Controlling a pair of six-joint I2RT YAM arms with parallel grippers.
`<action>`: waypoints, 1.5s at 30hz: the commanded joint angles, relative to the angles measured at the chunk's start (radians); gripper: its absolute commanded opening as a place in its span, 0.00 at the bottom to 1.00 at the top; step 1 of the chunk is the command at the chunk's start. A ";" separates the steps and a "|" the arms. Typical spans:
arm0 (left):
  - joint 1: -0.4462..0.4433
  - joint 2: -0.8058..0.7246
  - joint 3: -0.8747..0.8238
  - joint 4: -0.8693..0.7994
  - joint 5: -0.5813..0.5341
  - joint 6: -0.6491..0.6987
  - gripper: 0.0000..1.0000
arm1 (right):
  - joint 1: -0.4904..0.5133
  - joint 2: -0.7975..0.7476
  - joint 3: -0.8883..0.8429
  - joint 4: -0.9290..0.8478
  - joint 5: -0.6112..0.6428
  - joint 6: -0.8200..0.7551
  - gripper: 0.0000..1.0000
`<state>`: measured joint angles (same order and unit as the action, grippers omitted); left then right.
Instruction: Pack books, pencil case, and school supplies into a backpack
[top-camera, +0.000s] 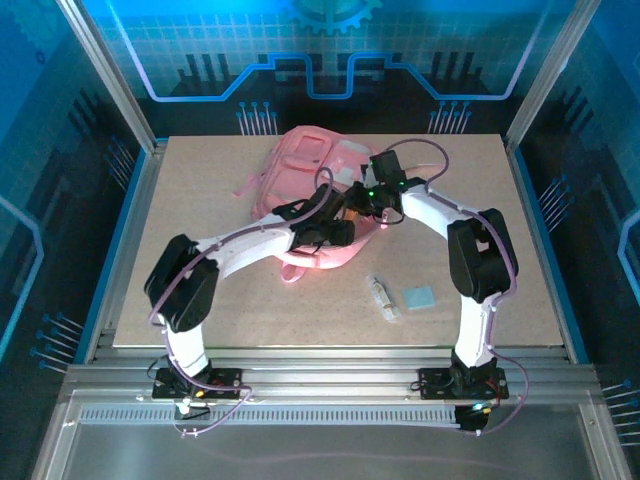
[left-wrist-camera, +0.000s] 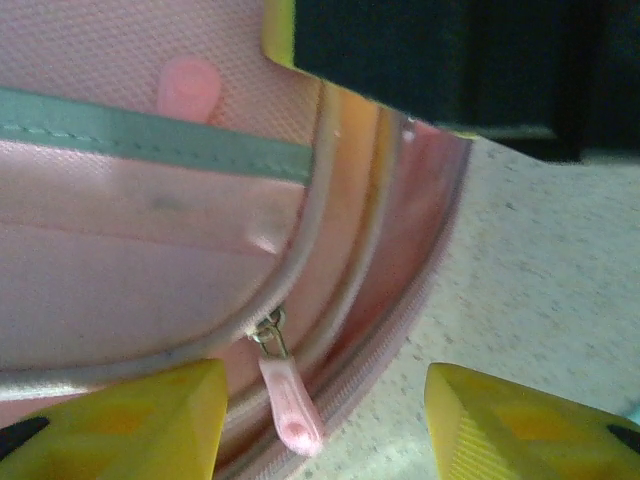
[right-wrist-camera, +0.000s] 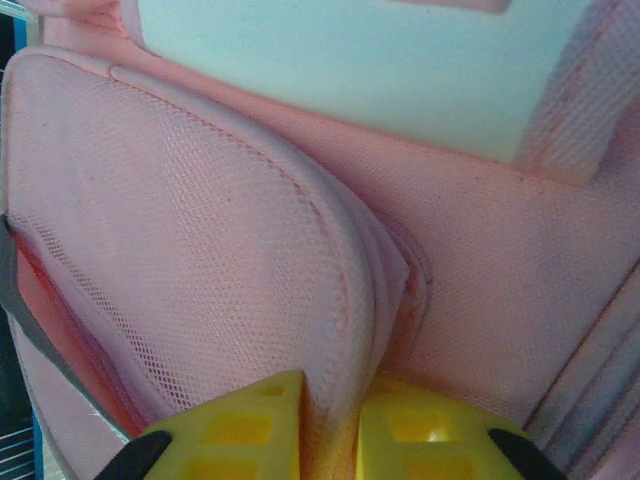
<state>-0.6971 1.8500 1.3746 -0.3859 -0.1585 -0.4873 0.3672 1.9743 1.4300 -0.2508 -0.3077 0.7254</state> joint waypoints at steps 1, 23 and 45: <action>0.000 0.049 0.046 -0.060 -0.152 0.024 0.53 | 0.011 -0.022 -0.029 0.051 -0.021 0.041 0.15; 0.183 -0.102 -0.084 -0.233 -0.024 0.212 0.00 | -0.025 -0.038 -0.061 0.060 0.029 0.012 0.00; 0.063 -0.134 0.036 -0.112 0.298 0.163 0.00 | -0.102 -0.219 0.036 -0.205 0.045 -0.116 0.70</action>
<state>-0.6132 1.6829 1.3361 -0.5182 0.0479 -0.3080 0.2867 1.8767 1.5280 -0.3923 -0.2699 0.6270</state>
